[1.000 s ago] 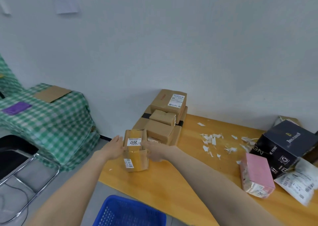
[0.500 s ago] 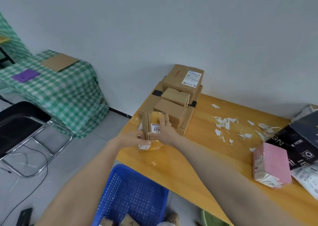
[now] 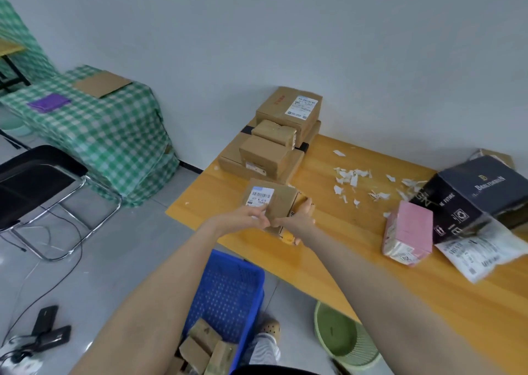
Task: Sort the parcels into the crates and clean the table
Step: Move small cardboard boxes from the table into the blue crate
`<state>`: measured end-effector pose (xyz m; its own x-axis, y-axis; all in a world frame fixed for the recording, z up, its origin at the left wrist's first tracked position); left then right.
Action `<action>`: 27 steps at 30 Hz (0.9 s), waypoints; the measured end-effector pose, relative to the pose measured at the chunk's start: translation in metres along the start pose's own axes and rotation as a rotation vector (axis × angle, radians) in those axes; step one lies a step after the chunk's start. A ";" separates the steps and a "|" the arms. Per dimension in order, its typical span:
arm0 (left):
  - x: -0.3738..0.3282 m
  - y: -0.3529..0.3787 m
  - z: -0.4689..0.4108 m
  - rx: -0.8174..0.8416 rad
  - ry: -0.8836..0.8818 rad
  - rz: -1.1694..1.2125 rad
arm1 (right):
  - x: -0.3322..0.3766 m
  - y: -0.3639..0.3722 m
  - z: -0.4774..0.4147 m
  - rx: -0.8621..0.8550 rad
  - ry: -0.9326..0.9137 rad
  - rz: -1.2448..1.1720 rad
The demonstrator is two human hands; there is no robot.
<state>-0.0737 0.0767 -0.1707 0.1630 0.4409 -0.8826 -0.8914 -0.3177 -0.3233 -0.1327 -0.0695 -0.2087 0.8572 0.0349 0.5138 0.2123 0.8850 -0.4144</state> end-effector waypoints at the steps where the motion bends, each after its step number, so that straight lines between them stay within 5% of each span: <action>1: 0.003 0.002 -0.001 0.000 -0.011 0.011 | -0.005 -0.003 -0.001 0.014 0.003 -0.022; 10: 0.017 0.093 0.053 -0.315 -0.209 0.039 | -0.116 -0.049 0.043 0.125 -0.086 -0.121; 17: 0.010 0.131 0.079 -0.562 -0.302 0.283 | -0.159 -0.053 0.060 0.112 -0.262 -0.122; 27: 0.006 0.130 0.117 -0.553 -0.394 0.453 | -0.168 -0.042 0.089 0.317 -0.377 -0.060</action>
<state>-0.2382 0.1363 -0.1786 -0.4157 0.4000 -0.8168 -0.4806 -0.8591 -0.1762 -0.3275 -0.0708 -0.2106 0.6063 0.0935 0.7897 0.0526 0.9862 -0.1572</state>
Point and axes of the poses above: each hand's wrist, its own z-axis away from the middle knuckle, its own y-axis out of the palm, x = y × z, the point moved 4 cm from there along -z, towards the middle knuckle, and after that the axes turned 12 degrees about y, right-handed, at the moved point
